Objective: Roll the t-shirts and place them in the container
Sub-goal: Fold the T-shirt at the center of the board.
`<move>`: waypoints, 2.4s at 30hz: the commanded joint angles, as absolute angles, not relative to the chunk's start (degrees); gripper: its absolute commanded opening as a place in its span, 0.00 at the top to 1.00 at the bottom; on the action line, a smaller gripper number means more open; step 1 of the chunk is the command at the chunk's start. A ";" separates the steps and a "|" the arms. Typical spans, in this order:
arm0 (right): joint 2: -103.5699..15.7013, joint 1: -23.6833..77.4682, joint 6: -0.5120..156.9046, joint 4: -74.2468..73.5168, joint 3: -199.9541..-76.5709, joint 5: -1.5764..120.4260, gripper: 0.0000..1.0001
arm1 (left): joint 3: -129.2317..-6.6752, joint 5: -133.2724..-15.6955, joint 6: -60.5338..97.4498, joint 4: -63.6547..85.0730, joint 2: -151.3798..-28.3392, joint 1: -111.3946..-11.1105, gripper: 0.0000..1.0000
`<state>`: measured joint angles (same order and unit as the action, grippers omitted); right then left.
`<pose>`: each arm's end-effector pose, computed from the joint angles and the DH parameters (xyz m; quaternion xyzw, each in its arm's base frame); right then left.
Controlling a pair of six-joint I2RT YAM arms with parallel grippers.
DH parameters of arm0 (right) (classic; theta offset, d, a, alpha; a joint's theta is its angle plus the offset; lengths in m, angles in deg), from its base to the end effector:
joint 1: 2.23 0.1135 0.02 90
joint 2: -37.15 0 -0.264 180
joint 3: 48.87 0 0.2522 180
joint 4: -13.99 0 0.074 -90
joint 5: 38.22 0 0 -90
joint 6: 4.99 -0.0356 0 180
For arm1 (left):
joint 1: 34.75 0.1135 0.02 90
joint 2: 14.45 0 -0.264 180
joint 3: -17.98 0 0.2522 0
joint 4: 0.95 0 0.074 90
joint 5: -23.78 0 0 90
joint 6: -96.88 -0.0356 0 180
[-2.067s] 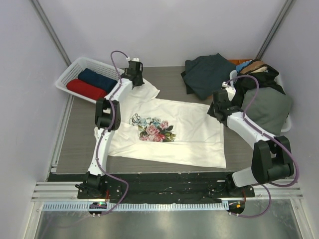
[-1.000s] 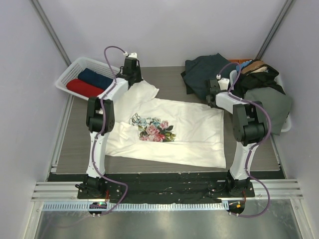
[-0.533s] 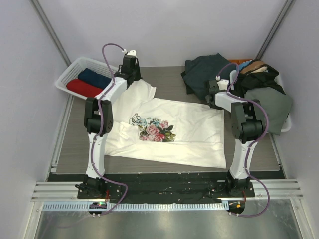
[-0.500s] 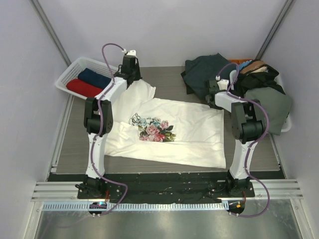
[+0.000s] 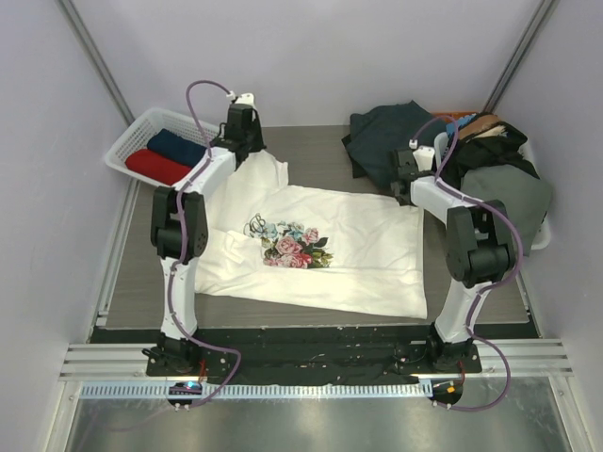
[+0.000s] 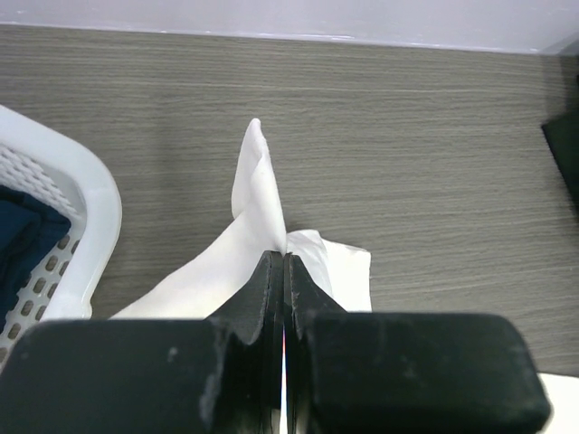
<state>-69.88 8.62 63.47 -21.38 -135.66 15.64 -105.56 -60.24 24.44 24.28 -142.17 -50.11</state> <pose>0.3889 0.0532 0.1939 0.1759 0.8957 -0.2062 0.3525 0.5105 -0.1364 0.2502 -0.0429 0.8616 -0.0995 0.4959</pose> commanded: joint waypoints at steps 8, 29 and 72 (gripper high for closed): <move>-60.86 9.10 60.67 -20.51 -129.52 20.93 0.99 | -93.44 -59.28 22.70 15.37 -131.36 -50.66 1.00; -53.20 9.10 57.85 -21.56 -121.78 20.06 0.99 | -68.66 -49.44 20.24 7.28 -113.86 -53.03 1.00; -49.78 8.84 54.95 -22.18 -119.14 16.54 0.99 | -55.73 -16.39 15.23 9.30 -99.18 -64.11 1.00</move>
<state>-51.95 8.90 56.21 -22.64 -119.29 18.79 -56.05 -19.68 15.35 10.99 -102.33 -64.31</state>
